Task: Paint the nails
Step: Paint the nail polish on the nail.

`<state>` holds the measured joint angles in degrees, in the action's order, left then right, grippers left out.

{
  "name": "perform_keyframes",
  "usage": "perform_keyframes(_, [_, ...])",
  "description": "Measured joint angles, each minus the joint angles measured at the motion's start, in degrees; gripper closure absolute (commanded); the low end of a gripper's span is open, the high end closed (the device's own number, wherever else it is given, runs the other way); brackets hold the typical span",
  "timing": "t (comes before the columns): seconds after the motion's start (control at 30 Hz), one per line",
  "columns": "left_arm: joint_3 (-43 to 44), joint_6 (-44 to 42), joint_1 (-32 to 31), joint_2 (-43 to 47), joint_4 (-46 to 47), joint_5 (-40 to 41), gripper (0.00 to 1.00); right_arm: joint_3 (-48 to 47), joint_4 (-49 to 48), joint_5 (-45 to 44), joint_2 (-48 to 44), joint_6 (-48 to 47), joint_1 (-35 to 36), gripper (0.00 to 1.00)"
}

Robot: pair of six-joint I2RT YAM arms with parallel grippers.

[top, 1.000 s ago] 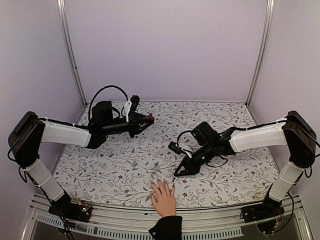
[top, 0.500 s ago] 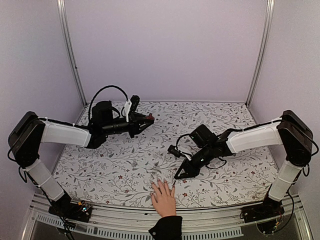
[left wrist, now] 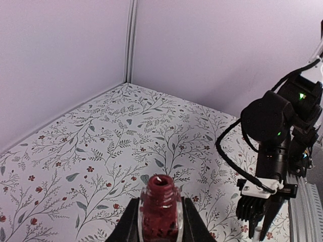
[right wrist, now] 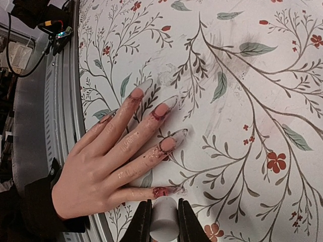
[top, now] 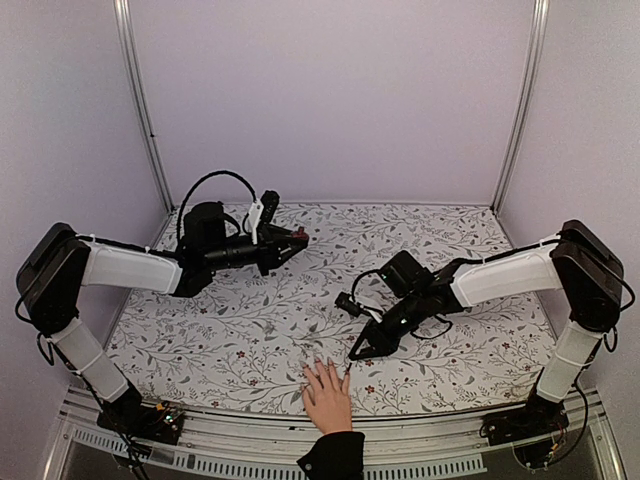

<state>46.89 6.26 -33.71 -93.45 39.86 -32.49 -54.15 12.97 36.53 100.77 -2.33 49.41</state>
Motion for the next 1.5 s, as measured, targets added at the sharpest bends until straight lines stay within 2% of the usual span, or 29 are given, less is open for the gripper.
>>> perform_keyframes(1.5, [0.0,0.0,0.0,0.0,0.0,0.0,1.00,0.0,0.1,0.2,-0.5,0.0,0.3,1.00])
